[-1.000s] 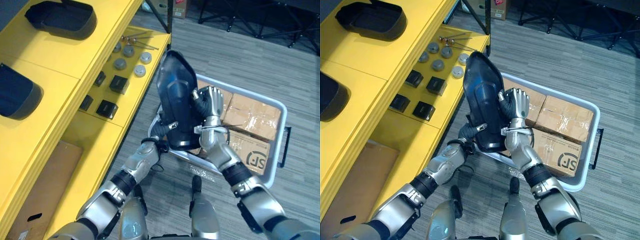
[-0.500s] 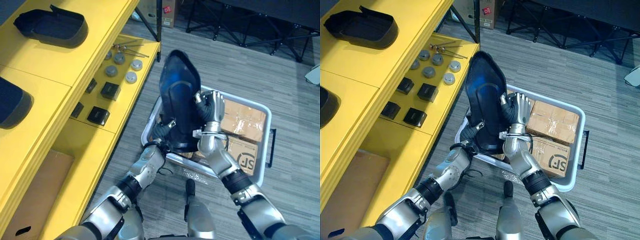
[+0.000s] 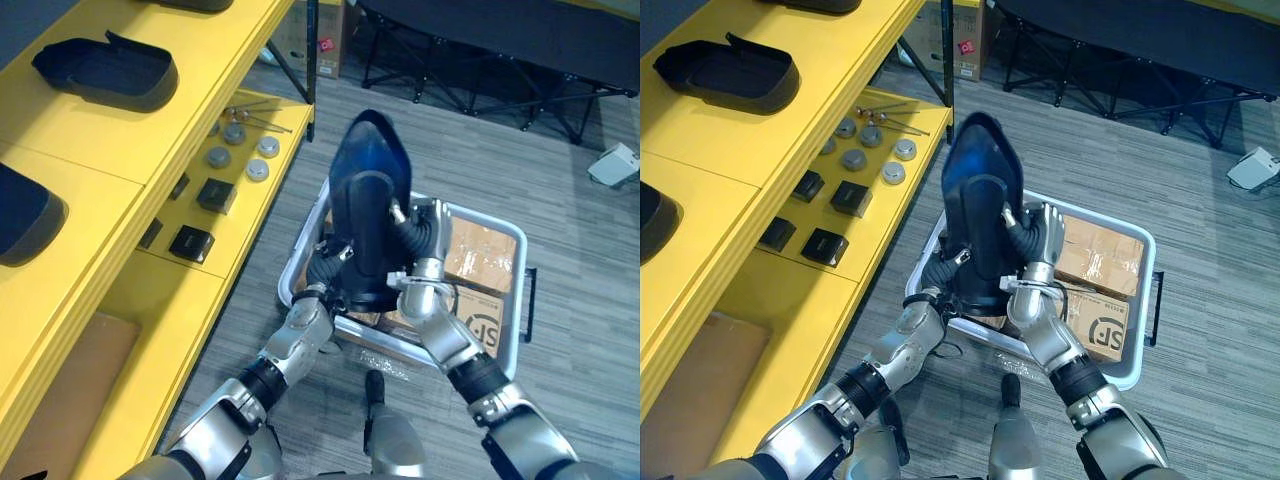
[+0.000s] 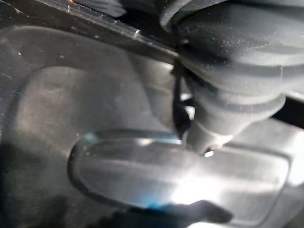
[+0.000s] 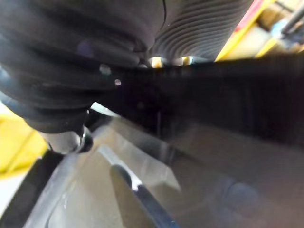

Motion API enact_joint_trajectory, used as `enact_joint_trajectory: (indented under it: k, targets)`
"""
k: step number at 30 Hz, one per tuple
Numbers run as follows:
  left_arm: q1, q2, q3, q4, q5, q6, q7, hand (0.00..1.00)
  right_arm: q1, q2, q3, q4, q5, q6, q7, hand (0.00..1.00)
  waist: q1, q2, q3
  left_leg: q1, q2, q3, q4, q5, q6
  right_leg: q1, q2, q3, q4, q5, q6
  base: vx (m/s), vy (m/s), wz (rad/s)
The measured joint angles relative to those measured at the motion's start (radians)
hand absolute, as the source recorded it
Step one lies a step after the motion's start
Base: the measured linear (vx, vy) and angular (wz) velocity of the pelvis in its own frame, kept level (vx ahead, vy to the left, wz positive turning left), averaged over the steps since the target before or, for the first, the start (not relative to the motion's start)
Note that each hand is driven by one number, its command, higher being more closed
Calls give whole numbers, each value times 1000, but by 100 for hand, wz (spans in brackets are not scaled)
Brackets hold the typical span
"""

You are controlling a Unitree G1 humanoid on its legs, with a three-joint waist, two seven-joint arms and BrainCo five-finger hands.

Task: Walk over and take plastic housings, then place them on the shelf

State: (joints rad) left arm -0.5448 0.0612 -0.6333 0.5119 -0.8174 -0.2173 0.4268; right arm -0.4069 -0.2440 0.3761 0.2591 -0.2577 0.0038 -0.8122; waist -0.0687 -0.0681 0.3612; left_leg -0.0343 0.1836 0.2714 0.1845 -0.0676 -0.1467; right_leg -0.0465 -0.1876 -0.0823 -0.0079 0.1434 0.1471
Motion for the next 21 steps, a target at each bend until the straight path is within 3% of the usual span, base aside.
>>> enact_joint_trajectory:
  k: [5, 8, 13, 18, 21]
  targets:
    - [0, -21, 8, 0, 97, 7, 49, 100, 80, 29, -45, -27, 44, -31, -49, 0, -2, -2, -25, 0, 1, 7, 4, -8, -1, -3, 1, 5, 0, -1, 2, -4, 15, -4]
    - [0, -81, 137, -22, 181, 4, 135, 100, 161, 56, -40, -44, 50, -40, -66, 0, -1, -4, -27, -1, 6, 12, 27, -22, -1, -1, 2, 12, 0, -2, 3, -18, 31, -6]
    - [-15, -84, 183, -36, 360, 5, 239, 100, 254, 117, -50, -61, 67, -41, -87, 0, -6, -7, -29, -4, 11, 21, 64, -50, 0, 0, 2, 31, 2, -3, 5, -16, 42, -10]
    - [-4, -66, 198, -14, 554, 52, 338, 100, 318, 123, -179, -229, 86, -110, -149, 0, -32, -25, -57, -19, 16, 36, 106, -84, 4, -7, 1, 50, 2, -6, 13, -2, 60, -8]
    - [-4, -66, 210, -13, 614, 64, 359, 100, 365, 122, -241, -257, 87, -117, -171, 0, -39, -30, -62, -20, 16, 39, 127, -100, 6, -4, -1, 57, 3, -8, 18, 27, 62, -7]
